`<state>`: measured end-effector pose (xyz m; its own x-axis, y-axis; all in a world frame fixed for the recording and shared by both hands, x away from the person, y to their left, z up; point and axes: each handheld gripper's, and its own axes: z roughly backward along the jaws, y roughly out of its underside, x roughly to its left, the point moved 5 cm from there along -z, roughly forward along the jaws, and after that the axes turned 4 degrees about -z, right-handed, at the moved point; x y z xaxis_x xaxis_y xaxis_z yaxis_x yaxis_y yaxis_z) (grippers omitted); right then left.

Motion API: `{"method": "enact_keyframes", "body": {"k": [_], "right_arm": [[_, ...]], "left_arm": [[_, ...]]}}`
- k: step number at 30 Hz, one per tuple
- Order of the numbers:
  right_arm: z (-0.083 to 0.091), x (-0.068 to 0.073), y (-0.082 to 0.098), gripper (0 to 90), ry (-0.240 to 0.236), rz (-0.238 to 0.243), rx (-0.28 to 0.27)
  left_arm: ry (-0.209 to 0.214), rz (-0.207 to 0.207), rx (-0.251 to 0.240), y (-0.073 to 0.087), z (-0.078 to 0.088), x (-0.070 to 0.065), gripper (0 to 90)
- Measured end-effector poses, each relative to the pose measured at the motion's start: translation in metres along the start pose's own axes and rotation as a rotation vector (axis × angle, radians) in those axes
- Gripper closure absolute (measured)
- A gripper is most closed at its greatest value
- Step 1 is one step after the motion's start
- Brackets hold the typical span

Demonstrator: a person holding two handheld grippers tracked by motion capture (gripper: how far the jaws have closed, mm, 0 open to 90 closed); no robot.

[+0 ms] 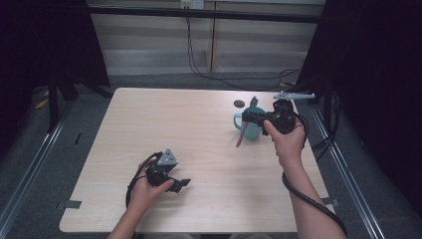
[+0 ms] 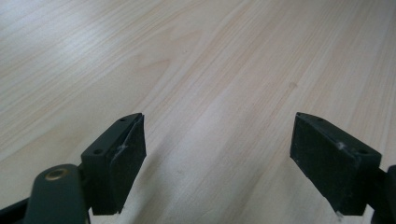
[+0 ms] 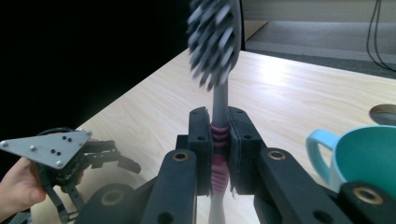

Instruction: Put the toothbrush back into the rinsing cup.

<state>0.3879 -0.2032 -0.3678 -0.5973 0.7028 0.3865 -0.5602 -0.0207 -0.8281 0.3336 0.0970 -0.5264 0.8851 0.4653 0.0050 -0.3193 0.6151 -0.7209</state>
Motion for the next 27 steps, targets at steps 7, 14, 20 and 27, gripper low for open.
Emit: {"method": "enact_keyframes", "body": {"k": [7, 14, 20, 27], "right_arm": [[0.003, -0.009, -0.008, 81.4, 0.016, -0.013, -0.009], [0.002, -0.011, -0.013, 81.3, 0.021, -0.004, -0.010], [0.000, -0.012, -0.016, 81.3, 0.027, -0.004, -0.014], [0.001, -0.015, -0.025, 81.4, 0.043, 0.005, -0.027]], "left_arm": [[-0.003, 0.006, -0.007, 0.009, -0.003, 0.002, 18.6], [-0.009, 0.005, -0.007, 0.017, -0.005, 0.003, 18.9], [-0.012, -0.013, -0.014, 0.019, -0.004, 0.003, 18.3], [-0.011, -0.014, -0.016, 0.020, -0.004, 0.003, 16.4]]}}
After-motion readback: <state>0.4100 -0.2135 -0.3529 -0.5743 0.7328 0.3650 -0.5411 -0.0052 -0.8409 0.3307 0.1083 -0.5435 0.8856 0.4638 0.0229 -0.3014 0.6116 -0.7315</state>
